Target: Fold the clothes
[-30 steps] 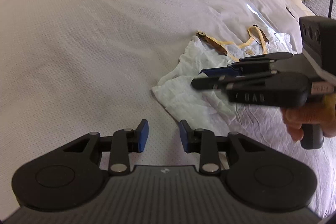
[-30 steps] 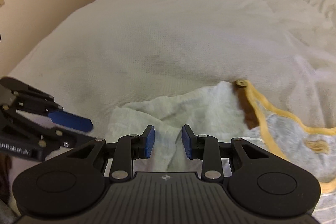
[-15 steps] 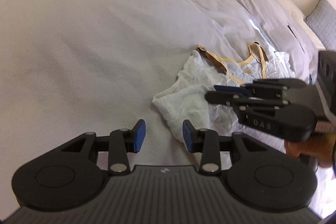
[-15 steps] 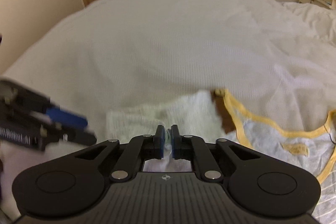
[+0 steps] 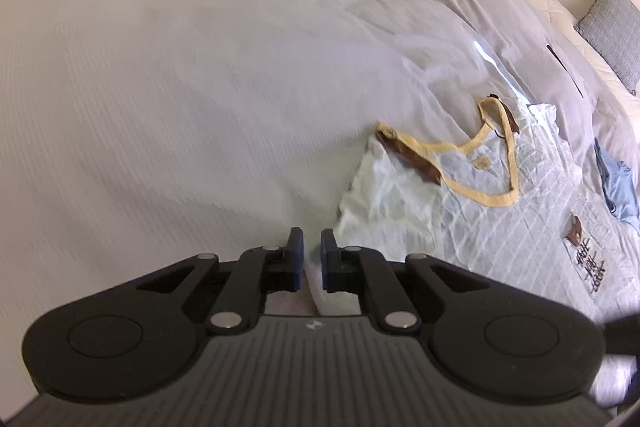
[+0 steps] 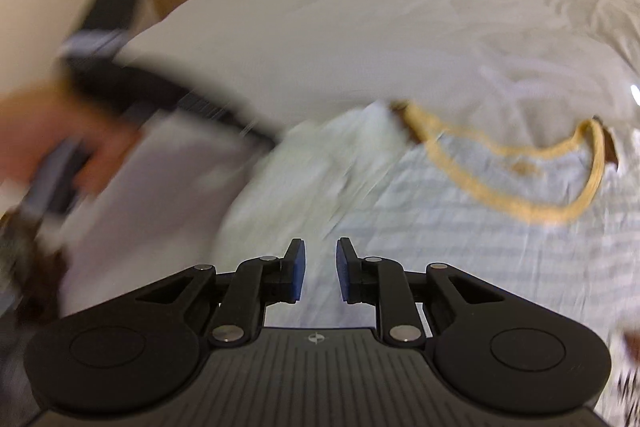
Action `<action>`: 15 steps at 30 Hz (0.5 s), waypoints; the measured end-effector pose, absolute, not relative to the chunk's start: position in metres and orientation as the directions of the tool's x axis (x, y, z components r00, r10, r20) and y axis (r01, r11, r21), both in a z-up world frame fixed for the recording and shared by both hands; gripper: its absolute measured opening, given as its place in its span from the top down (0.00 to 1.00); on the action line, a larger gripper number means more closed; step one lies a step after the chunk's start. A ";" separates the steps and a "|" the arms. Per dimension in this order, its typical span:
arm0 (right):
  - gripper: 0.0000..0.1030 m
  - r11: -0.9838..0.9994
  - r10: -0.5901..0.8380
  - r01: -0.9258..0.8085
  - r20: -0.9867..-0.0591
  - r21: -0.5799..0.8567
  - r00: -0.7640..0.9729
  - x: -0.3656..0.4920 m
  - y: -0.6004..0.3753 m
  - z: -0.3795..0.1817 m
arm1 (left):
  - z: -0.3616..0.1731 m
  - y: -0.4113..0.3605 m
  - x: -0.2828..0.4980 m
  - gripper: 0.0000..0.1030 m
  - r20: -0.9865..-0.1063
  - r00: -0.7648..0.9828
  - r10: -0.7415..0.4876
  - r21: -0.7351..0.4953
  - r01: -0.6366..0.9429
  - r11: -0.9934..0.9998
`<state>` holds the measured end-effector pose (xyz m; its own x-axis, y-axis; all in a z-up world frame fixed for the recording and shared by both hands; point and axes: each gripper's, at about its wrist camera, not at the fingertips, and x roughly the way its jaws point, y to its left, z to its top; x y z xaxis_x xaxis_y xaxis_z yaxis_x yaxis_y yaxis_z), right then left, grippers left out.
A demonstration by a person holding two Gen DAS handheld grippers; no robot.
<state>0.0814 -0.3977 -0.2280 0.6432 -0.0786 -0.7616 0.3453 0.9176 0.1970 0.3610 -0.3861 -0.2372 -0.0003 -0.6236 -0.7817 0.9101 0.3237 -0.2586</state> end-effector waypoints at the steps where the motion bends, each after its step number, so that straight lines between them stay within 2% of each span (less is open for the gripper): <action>1: 0.77 0.926 -0.058 0.322 -0.766 0.198 0.640 0.077 -0.386 -0.227 | -0.236 -0.387 0.362 0.94 -0.782 0.012 -0.623 -0.248 0.911 0.329; 8: 0.70 0.938 -0.016 0.281 -0.782 0.204 0.624 0.068 -0.334 -0.226 | -0.225 -0.368 0.360 0.92 -0.779 0.016 -0.627 -0.265 0.898 0.352; 11: 0.62 0.959 -0.062 0.250 -0.764 0.132 0.642 0.076 -0.329 -0.223 | -0.228 -0.357 0.348 0.88 -0.793 -0.023 -0.609 -0.276 0.904 0.326; 15: 0.62 0.985 -0.107 0.173 -0.735 0.014 0.670 0.088 -0.320 -0.225 | -0.240 -0.349 0.333 0.88 -0.811 -0.075 -0.580 -0.292 0.911 0.290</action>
<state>0.0881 -0.3199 -0.2245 0.6698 -0.1067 -0.7349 0.1727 0.9849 0.0144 0.3329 -0.3492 -0.2395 -0.0752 -0.5795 -0.8115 0.9113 0.2905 -0.2919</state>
